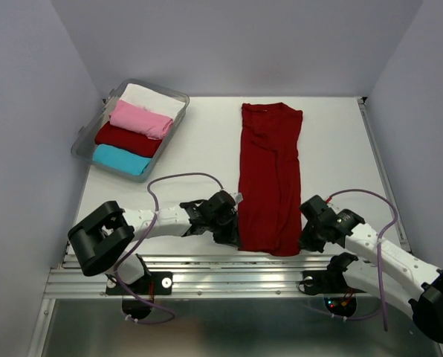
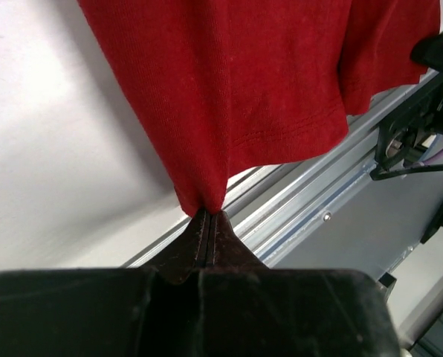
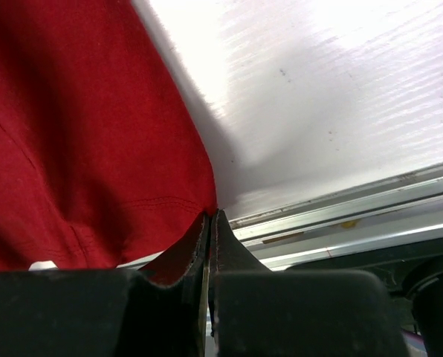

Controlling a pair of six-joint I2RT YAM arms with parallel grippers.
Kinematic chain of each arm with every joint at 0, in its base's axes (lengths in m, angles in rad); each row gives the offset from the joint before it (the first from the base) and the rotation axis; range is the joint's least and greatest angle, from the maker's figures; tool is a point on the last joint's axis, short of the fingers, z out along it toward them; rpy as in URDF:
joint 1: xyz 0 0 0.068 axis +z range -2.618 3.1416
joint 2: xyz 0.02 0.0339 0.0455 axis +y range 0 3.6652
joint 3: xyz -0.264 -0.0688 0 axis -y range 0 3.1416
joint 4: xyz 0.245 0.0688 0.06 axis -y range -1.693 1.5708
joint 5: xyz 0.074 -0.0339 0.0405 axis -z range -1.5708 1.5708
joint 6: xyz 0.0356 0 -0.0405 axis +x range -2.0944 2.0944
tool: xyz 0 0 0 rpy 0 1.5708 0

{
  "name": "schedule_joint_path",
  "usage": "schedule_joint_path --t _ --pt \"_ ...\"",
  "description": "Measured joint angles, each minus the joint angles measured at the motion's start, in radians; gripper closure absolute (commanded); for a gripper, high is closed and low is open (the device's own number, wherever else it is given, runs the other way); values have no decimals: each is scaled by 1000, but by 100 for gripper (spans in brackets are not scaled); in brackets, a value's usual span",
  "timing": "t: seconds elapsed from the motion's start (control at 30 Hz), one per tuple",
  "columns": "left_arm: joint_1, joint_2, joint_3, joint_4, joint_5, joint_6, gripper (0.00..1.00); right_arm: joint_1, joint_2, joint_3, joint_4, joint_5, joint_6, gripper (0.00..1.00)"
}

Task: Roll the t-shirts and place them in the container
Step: Roll the T-shirt to the center of the board.

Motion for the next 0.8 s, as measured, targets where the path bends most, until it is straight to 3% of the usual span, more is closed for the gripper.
schedule_joint_path --t 0.43,0.8 --pt "-12 -26 28 -38 3 -7 100 0 -76 113 -102 35 19 99" --pt "20 -26 185 -96 -66 0 100 0 53 247 -98 154 15 99"
